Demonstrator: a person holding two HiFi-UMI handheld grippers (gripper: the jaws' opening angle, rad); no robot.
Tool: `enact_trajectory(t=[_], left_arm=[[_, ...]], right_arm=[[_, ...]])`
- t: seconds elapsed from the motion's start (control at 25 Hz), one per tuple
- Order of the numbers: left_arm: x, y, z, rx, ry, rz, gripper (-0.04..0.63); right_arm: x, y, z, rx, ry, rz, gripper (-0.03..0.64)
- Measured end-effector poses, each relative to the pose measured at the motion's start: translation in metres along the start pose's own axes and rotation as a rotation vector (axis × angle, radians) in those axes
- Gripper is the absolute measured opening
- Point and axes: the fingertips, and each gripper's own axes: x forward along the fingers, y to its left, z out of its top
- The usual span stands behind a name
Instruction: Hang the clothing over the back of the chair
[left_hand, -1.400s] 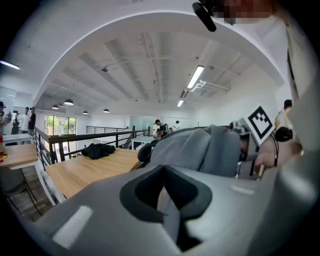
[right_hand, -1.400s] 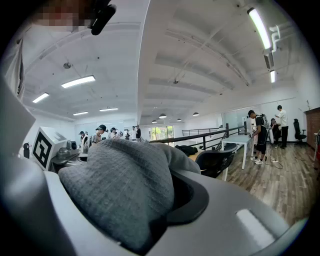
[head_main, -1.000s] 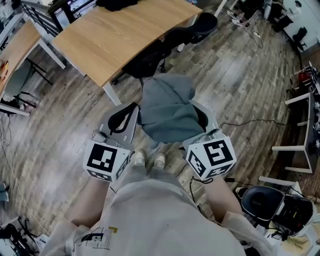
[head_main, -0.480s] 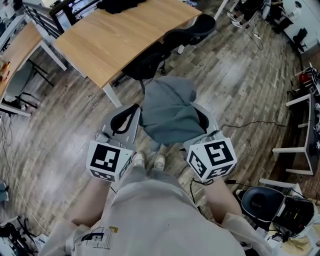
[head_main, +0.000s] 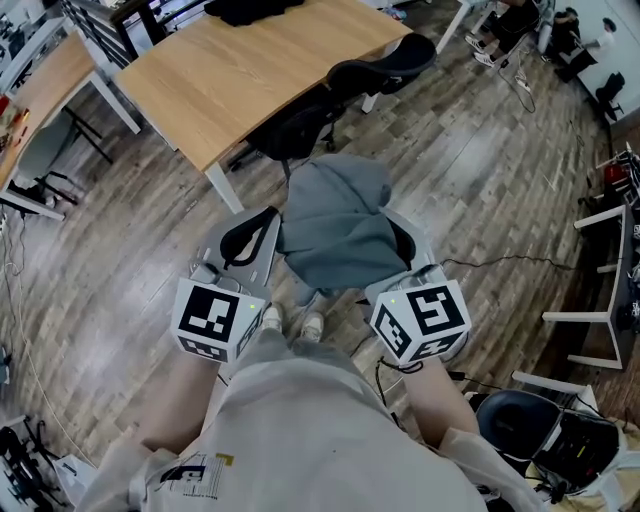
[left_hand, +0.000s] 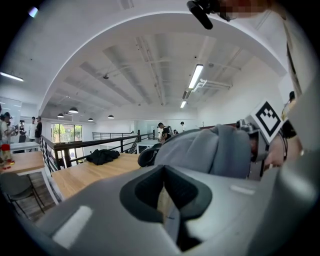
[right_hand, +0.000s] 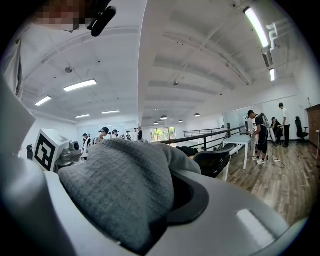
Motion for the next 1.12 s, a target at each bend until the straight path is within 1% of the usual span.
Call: enact_trajectory(t=[0.32, 0.48, 0.68, 0.88, 1.12], left_arm=[[0.008, -0.02, -0.002, -0.005, -0.013, 0.034, 0.002], [0.011, -0.034, -0.002, -0.005, -0.02, 0.034, 0.002], [0.021, -0.039, 0.004, -0.002, -0.021, 0.034, 0.002], [0.025, -0.036, -0.005, -0.017, -0.009, 0.041, 0.002], [0.04, -0.018, -0.007, -0.011, -0.021, 0.032, 0.002]], right_arm=[[-0.011, -0.017, -0.007, -0.017, -0.005, 0.032, 0.061], [-0.021, -0.024, -0.009, -0.023, -0.014, 0.036, 0.06], [-0.021, -0.034, -0.003, -0.057, -0.027, 0.048, 0.061], [-0.012, -0.035, -0.008, -0.065, -0.018, 0.064, 0.061], [0.008, -0.037, -0.005, -0.07, -0.025, 0.062, 0.061]])
